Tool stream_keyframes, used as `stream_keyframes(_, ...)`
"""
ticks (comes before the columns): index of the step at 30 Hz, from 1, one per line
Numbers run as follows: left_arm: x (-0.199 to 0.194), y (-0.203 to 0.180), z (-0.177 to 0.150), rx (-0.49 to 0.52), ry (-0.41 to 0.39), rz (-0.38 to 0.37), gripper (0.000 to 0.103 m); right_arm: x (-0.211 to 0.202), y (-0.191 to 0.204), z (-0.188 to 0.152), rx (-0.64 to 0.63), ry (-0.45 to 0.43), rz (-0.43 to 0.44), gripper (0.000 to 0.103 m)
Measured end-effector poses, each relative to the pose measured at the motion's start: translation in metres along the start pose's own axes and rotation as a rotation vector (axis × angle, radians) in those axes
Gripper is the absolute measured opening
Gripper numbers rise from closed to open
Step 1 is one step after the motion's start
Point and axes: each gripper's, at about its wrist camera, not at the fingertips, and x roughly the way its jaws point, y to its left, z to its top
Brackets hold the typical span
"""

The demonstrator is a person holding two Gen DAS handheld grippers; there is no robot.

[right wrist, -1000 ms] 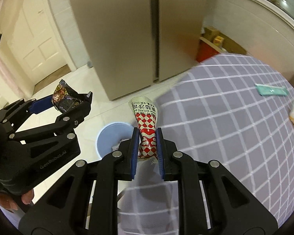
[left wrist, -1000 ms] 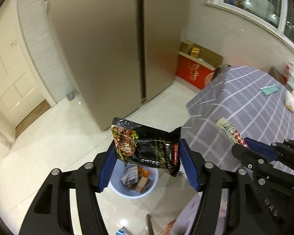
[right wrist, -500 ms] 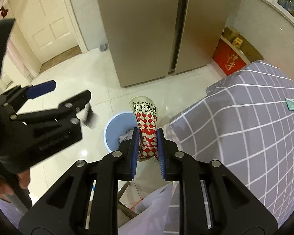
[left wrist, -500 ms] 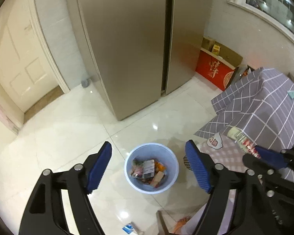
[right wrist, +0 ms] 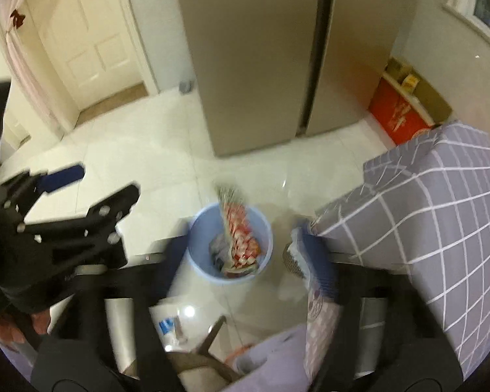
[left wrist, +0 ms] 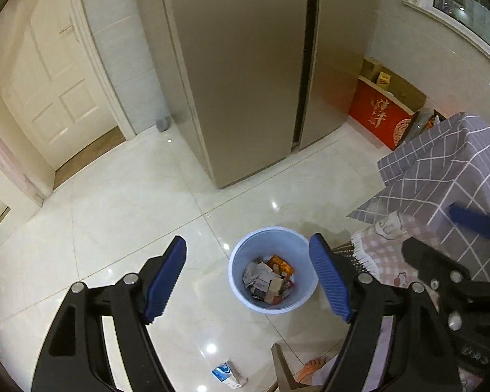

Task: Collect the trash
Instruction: 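Carry the bag and packet over the bucket and open both grippers, then swing both tools back toward the table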

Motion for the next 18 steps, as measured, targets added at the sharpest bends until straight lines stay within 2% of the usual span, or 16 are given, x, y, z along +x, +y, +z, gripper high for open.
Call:
stream_keyframes(7,-0.002,0.011,-0.008,-0.019,0.004,0.003,0.076,0.008,-0.007,-0.009,0.032,0.064,0.031,0.074)
stream_keyframes(18,-0.015,0.01,-0.01,-0.018,-0.001,0.023,0.076,-0.008,-0.011,-0.012,0.039,0.038,0.051,0.074)
